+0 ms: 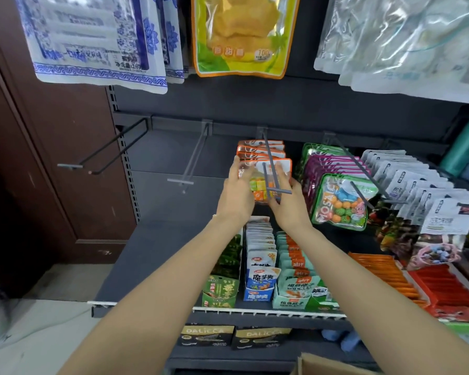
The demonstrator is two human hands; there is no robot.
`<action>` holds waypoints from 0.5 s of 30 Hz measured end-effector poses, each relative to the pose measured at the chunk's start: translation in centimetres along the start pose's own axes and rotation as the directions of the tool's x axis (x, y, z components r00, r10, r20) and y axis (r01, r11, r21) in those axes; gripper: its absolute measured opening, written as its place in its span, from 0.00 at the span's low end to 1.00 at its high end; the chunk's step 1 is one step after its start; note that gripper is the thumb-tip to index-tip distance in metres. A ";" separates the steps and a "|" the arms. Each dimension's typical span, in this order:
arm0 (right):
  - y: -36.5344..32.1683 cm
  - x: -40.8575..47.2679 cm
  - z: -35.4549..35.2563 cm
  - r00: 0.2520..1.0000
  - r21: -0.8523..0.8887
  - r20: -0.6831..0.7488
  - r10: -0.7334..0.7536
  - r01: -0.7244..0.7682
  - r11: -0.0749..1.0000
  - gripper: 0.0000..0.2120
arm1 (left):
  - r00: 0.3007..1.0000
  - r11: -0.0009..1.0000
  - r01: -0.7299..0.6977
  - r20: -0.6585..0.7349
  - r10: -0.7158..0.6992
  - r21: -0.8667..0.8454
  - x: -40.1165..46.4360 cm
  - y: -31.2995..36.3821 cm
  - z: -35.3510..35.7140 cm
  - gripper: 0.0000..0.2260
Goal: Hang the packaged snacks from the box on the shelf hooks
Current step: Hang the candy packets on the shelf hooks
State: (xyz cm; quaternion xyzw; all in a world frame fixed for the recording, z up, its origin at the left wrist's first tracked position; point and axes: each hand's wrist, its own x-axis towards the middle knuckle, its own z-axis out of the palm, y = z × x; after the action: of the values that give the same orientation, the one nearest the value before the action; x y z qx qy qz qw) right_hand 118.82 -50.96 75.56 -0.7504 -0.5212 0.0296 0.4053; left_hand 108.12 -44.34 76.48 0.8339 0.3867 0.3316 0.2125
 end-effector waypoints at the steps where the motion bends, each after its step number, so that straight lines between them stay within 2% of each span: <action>1: -0.1 -0.1 -0.1 1.000 0.006 0.008 0.010 -0.010 1.000 0.35 | 1.000 1.000 -0.006 0.001 0.006 0.009 -0.2 0.0 -0.2 0.27; 4: -0.4 -1.1 -0.8 0.998 -0.010 0.017 0.057 -0.056 0.998 0.30 | 0.999 0.990 0.033 -0.026 -0.029 0.139 -1.5 0.6 -0.9 0.23; 8: -0.3 -4.5 -3.0 1.000 -0.012 -0.023 0.003 -0.003 1.000 0.18 | 0.992 0.946 0.033 -0.124 0.007 0.322 -5.4 1.9 -1.6 0.20; 9: -0.1 -6.0 -3.6 1.000 0.003 -0.016 -0.005 0.005 1.000 0.16 | 0.994 0.951 0.027 -0.106 0.006 0.308 -6.7 2.2 -1.5 0.18; 13: 2.6 -13.5 -6.4 0.998 0.028 0.070 -0.008 0.006 1.000 0.12 | 0.996 0.996 0.068 0.051 -0.071 0.050 -13.4 4.2 0.5 0.12; 15: 4.8 -17.6 -7.6 0.988 0.020 0.155 0.007 -0.010 1.000 0.11 | 0.991 0.997 0.074 0.106 -0.076 0.024 -17.2 5.7 2.4 0.10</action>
State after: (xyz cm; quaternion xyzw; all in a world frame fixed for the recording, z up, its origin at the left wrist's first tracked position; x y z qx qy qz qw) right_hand 118.02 -70.15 70.92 -0.7439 -0.5475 0.0947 0.3712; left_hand 104.43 -61.58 71.57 0.8374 0.4092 0.2743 0.2368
